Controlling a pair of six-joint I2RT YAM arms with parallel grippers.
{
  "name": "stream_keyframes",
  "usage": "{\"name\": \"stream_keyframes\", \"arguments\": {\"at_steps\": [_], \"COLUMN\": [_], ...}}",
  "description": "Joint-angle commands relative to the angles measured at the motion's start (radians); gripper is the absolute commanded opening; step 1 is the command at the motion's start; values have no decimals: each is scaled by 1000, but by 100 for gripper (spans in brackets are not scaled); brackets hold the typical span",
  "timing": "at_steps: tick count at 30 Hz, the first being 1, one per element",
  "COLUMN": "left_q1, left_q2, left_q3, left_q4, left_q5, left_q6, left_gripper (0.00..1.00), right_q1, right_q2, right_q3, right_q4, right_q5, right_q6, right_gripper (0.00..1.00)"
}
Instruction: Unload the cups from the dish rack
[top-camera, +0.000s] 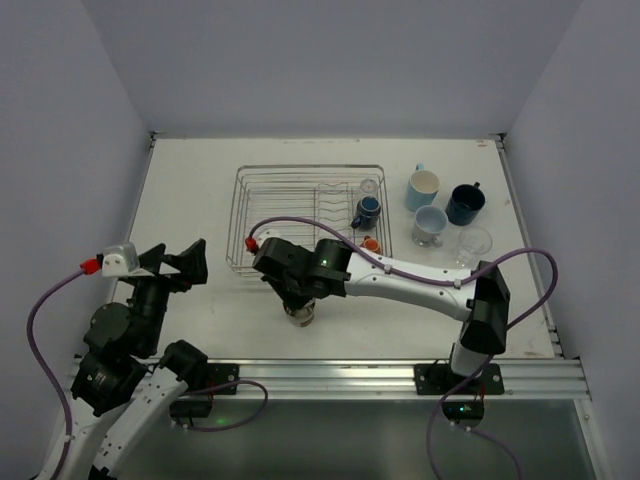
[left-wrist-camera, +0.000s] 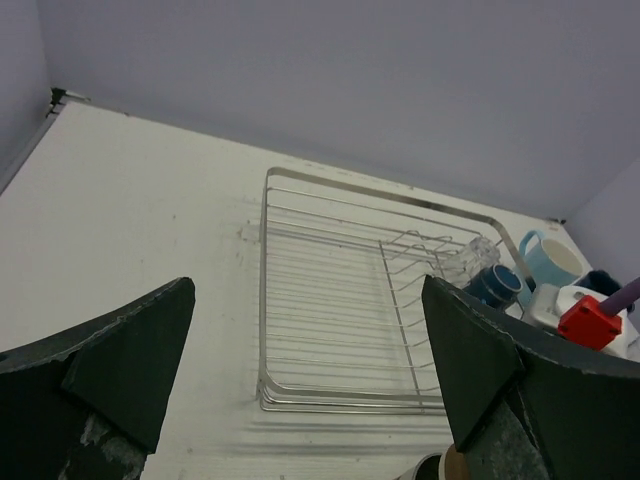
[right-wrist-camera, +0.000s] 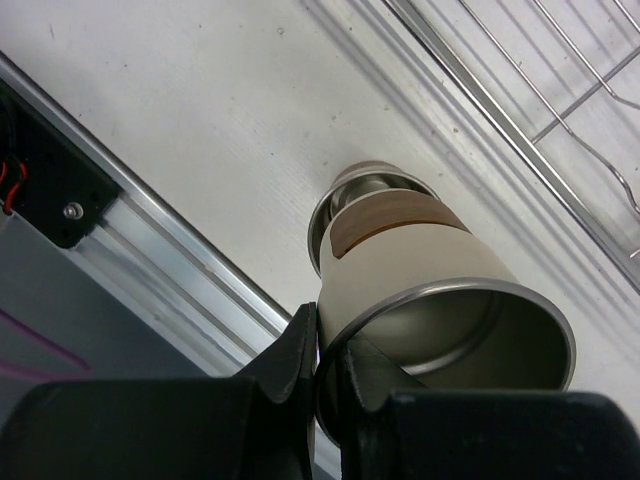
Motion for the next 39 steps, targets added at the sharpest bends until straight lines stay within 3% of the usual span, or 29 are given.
{"name": "stream_keyframes", "arguments": {"at_steps": [1, 8, 39], "left_q1": [6, 12, 46], "left_q2": [-41, -68, -57], "left_q3": [-8, -12, -17], "left_q4": [15, 10, 17], "left_q5": [-71, -59, -10], "left_q6": [27, 25, 29], "left_gripper": [100, 100, 100], "right_q1": [13, 18, 24], "right_q2": [39, 133, 165], "right_q3": [110, 174, 88], "right_q4": [-76, -122, -66], "right_q5": [28, 38, -7], "right_q6": [-42, -45, -28], "right_gripper": [0, 0, 2]}}
